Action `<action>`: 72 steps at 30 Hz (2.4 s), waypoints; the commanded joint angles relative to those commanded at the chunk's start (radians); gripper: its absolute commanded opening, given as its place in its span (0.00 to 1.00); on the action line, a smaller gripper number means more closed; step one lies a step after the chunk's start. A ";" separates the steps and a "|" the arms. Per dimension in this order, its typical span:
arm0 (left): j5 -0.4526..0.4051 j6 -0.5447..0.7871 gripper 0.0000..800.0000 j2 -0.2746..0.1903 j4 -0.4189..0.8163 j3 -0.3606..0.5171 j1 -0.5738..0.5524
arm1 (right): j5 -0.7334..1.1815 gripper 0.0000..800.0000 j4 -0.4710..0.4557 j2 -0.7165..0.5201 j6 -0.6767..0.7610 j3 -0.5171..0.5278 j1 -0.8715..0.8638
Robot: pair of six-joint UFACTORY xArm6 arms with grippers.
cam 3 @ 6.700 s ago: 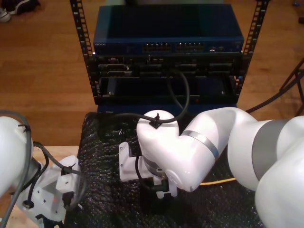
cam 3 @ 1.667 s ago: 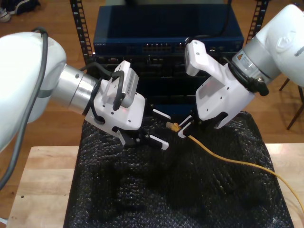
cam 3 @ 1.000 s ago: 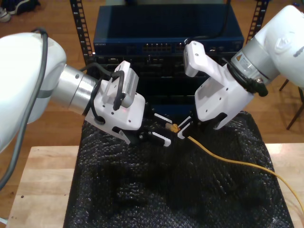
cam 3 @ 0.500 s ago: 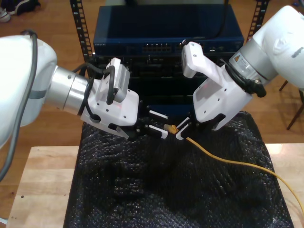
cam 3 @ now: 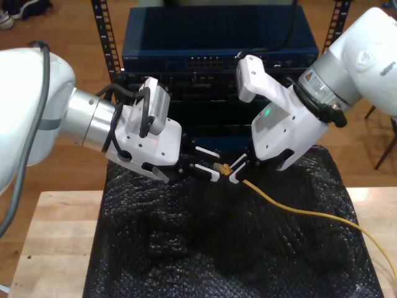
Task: Grab the cable and plug it in
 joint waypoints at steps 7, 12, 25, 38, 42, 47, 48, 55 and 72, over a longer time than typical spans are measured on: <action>0.002 0.000 0.37 0.000 0.000 0.000 -0.002 | 0.000 0.01 0.000 0.000 0.000 0.000 0.006; 0.002 0.000 0.30 0.000 0.002 0.002 -0.002 | 0.000 0.01 0.000 0.000 0.000 0.000 0.006; 0.003 0.000 0.18 0.000 0.000 0.002 -0.002 | 0.000 0.01 0.002 0.000 0.000 0.000 0.006; 0.002 0.002 0.02 0.000 0.000 0.020 -0.002 | 0.002 0.63 0.000 0.000 -0.009 0.000 0.028; 0.002 0.002 0.03 0.000 0.000 0.020 -0.002 | 0.002 0.89 0.000 -0.003 -0.012 -0.003 0.026; 0.003 0.000 0.03 0.003 -0.002 0.015 0.002 | 0.002 1.00 -0.002 -0.014 -0.040 -0.028 0.023; 0.008 0.000 0.03 0.006 -0.003 0.012 0.002 | 0.003 1.00 -0.003 -0.015 -0.044 -0.029 0.021; 0.115 -0.002 0.03 0.071 -0.094 -0.009 0.068 | 0.002 1.00 -0.003 -0.014 -0.041 -0.038 0.011; 0.262 -0.084 0.02 0.137 -0.097 -0.046 0.112 | 0.005 1.00 0.037 -0.219 -0.104 -0.038 0.000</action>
